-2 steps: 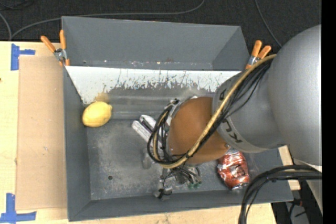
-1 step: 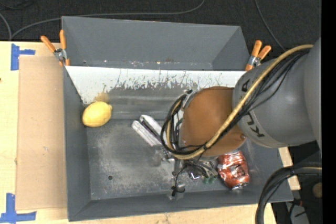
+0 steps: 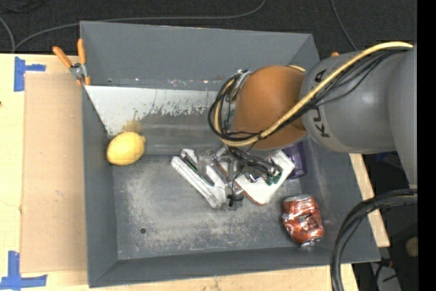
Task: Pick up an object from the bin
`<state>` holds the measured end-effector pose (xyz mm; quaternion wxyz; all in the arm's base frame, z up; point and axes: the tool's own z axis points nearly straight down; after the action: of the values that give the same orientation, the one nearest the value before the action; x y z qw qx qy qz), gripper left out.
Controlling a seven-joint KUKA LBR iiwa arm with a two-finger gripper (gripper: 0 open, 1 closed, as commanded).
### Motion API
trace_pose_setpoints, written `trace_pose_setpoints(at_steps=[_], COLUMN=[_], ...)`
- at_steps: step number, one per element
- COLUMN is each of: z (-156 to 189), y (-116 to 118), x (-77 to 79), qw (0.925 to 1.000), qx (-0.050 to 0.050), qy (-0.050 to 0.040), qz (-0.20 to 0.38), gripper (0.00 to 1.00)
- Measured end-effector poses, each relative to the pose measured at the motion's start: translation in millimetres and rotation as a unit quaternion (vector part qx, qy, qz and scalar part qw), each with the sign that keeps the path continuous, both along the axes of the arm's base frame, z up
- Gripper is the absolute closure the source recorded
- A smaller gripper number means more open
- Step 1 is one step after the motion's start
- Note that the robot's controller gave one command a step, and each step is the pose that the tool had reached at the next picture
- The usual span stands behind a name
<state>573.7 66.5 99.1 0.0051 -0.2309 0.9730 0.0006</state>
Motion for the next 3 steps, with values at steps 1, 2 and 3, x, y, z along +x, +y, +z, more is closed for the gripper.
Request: trace_pose_setpoints(at_steps=[1, 2, 3], z=[-22, -26, -26], y=[-44, 0, 0], x=[-94.2, -16.6, -16.7], qw=[0.9959, 0.9984, 0.9984], qx=[0.005, 0.003, 0.003], qy=[-0.0123, -0.0052, -0.005], qz=[-0.089, -0.056, -0.057], gripper=[0.0, 1.0, 1.0])
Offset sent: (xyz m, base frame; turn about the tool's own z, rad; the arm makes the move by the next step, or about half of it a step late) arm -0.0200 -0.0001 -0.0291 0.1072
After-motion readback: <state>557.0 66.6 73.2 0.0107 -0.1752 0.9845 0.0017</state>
